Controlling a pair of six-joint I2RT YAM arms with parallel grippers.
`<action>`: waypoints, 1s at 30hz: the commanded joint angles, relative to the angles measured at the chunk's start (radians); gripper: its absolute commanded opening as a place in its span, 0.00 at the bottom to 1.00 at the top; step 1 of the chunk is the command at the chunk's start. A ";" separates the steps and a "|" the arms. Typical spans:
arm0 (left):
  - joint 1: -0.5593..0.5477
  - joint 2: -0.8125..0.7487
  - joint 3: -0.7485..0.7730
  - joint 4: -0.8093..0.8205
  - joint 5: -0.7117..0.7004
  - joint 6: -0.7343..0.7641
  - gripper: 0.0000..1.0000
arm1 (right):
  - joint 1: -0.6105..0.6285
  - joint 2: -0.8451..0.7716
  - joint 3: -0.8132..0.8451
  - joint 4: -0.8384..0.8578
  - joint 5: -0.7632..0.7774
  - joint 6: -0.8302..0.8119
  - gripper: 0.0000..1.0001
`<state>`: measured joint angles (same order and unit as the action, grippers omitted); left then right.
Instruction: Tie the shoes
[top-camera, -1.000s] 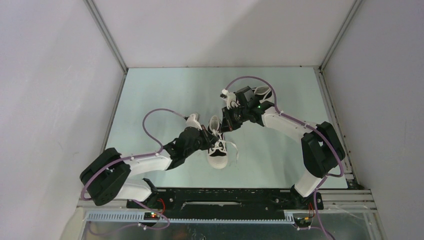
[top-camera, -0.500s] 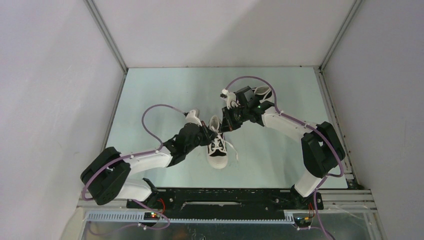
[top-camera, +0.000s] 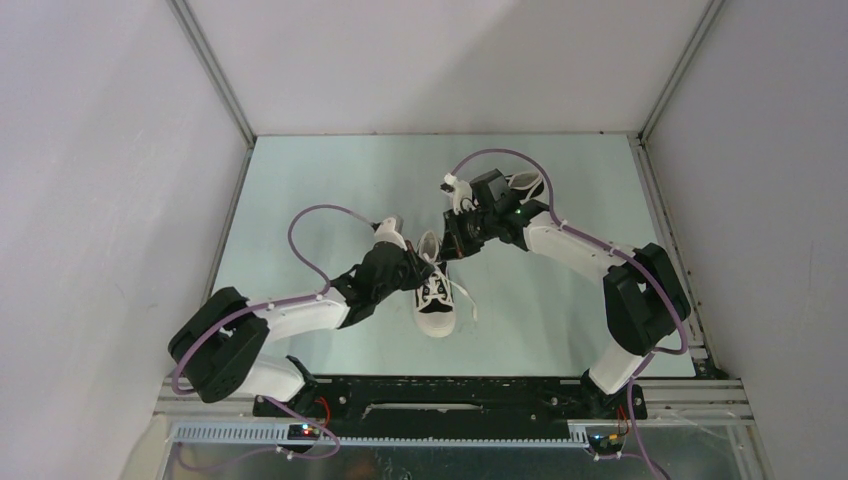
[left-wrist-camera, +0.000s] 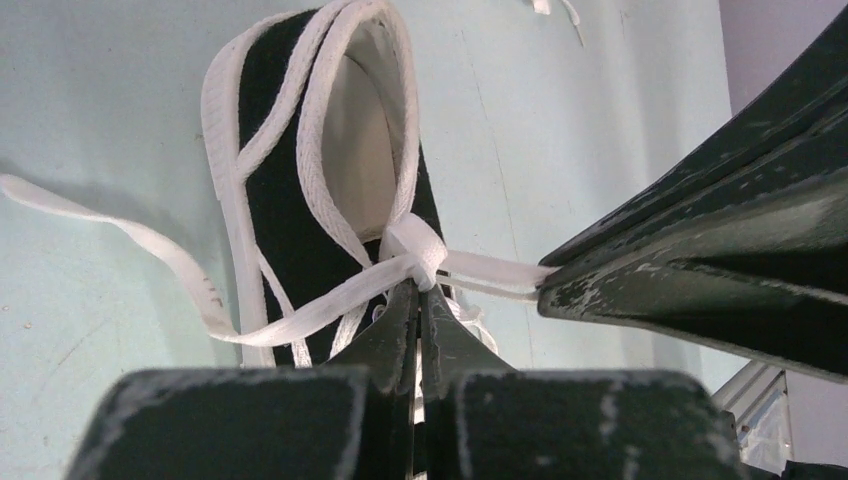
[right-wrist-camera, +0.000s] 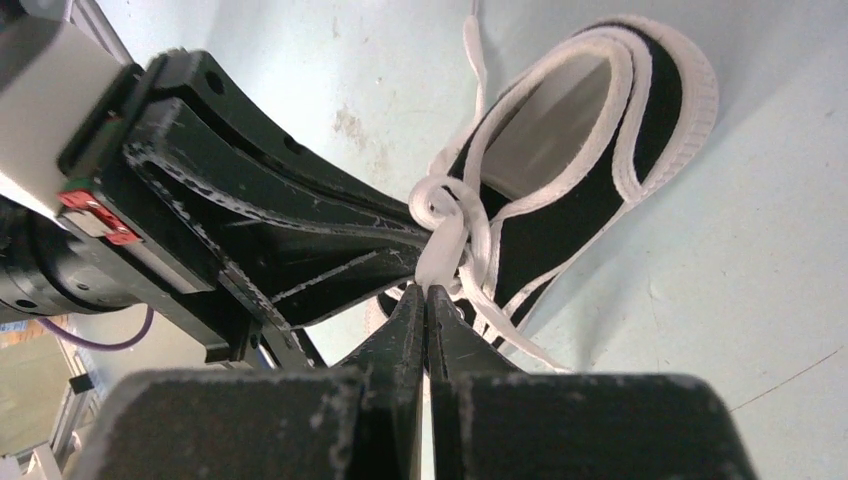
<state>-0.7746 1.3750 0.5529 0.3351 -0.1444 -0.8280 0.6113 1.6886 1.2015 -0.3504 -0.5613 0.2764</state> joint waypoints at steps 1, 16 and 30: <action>0.007 -0.028 0.015 -0.021 0.018 0.026 0.00 | 0.001 0.008 0.065 0.016 0.017 0.010 0.00; 0.009 -0.015 0.045 -0.103 0.032 0.052 0.00 | 0.011 0.048 0.079 0.030 0.036 0.022 0.00; 0.036 0.042 0.018 -0.008 0.074 0.086 0.00 | 0.039 0.018 0.108 0.074 0.004 0.067 0.01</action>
<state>-0.7563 1.3983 0.5732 0.2852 -0.0822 -0.7826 0.6369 1.7374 1.2579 -0.3180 -0.5381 0.3222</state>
